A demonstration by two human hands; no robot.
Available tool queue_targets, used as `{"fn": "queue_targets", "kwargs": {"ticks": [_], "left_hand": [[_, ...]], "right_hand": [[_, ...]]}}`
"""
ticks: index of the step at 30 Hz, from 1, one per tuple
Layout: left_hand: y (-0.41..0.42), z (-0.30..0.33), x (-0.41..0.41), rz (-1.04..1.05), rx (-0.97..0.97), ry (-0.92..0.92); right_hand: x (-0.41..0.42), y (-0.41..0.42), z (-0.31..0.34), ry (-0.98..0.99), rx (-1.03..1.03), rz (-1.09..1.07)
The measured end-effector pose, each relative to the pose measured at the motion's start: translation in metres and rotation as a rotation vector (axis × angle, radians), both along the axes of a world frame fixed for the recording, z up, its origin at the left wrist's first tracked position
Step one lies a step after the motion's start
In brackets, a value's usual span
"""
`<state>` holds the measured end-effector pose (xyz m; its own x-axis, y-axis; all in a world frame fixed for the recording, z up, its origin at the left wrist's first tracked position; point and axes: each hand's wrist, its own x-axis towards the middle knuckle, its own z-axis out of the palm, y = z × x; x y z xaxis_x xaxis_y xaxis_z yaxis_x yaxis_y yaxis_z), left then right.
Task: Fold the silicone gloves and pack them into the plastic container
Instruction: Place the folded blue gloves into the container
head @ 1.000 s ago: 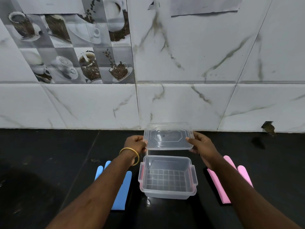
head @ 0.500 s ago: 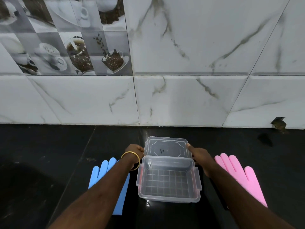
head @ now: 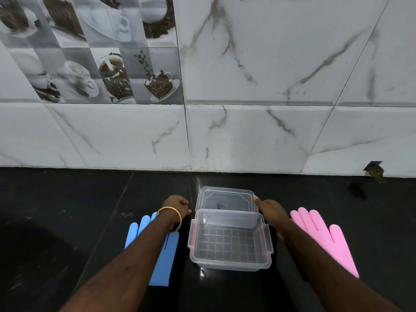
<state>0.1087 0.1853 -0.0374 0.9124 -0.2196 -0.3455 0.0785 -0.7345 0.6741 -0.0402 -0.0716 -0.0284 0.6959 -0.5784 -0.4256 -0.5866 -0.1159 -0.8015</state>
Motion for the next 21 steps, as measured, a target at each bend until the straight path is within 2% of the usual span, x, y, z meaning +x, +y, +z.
{"fn": "queue_targets", "kwargs": {"ticks": [6,9,12,15,21], "left_hand": [[0.053,0.016,-0.009,0.056,0.036,-0.082],[0.089,0.019,-0.021,0.108,0.192,-0.113],[0.123,0.013,-0.037,0.209,0.338,-0.002],[0.147,0.002,-0.057,0.342,0.237,0.148],[0.161,-0.007,-0.075,0.425,0.046,0.274]], "right_hand": [[-0.007,0.026,0.029,-0.037,-0.337,0.043],[-0.010,0.047,0.043,-0.124,-0.446,0.095],[-0.011,0.072,0.050,-0.185,-0.452,0.127],[-0.012,0.095,0.054,-0.225,-0.450,0.146],[-0.007,0.131,0.056,-0.294,-0.474,0.186]]}}
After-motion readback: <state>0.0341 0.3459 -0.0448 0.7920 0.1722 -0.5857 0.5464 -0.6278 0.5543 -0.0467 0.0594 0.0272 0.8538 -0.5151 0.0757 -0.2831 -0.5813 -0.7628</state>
